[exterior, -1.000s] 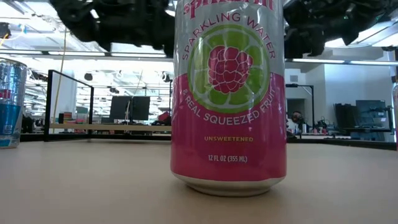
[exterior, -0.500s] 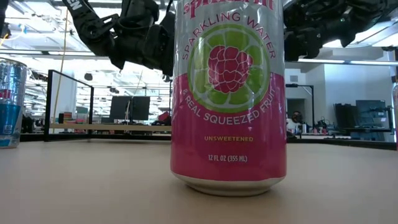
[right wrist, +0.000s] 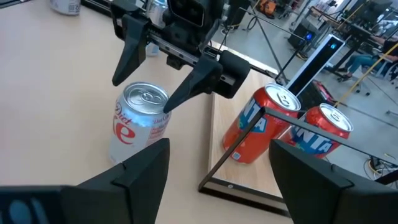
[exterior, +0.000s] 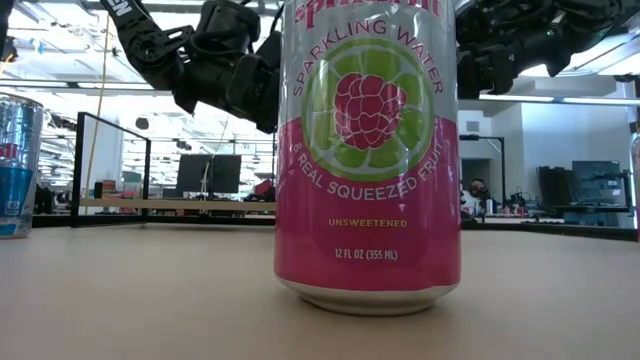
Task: Place canned beverage on shelf
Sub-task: Put the top-red silver soda can on the shelf
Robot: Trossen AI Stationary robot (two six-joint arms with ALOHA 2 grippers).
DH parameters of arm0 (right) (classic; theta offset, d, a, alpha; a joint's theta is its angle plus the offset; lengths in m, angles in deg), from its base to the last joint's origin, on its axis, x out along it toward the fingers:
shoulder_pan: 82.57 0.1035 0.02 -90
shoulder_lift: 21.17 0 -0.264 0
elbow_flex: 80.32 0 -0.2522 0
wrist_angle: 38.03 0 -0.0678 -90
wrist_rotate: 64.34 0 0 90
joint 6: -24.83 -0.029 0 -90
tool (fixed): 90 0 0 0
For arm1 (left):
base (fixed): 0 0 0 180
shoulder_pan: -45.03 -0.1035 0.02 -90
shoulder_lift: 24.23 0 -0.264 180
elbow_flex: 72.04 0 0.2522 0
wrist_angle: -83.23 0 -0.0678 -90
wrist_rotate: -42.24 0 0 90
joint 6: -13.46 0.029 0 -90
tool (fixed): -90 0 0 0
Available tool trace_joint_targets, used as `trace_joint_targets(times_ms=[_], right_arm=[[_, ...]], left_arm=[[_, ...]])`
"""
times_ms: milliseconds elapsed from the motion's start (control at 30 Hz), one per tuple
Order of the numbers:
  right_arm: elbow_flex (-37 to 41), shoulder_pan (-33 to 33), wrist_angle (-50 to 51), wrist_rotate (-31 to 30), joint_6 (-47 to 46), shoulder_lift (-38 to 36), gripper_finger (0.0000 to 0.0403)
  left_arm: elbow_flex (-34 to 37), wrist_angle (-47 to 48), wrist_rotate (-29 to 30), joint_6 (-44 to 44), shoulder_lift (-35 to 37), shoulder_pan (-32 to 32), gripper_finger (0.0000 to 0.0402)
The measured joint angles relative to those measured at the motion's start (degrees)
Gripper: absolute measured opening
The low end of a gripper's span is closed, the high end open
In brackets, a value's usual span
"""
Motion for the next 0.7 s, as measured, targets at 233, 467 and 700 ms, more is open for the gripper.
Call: trace_joint_targets(times_ms=[233, 467, 700], right_arm=[[0.00, 0.00, 0.01, 0.02, 0.22, 0.00, 0.0297], [0.00, 0.00, 0.01, 0.02, 0.24, 0.00, 0.0297], [0.00, 0.00, 0.03, 0.04, 0.28, 0.00, 0.0297]], left_arm=[[0.00, 0.54, -0.09, 0.04, 0.02, 0.05, 0.0292], [-0.07, 1.07, 0.78, 0.15, 0.09, 0.05, 0.0292], [-0.02, -3.56, 1.42, 0.02, 0.09, 0.14, 0.0292]])
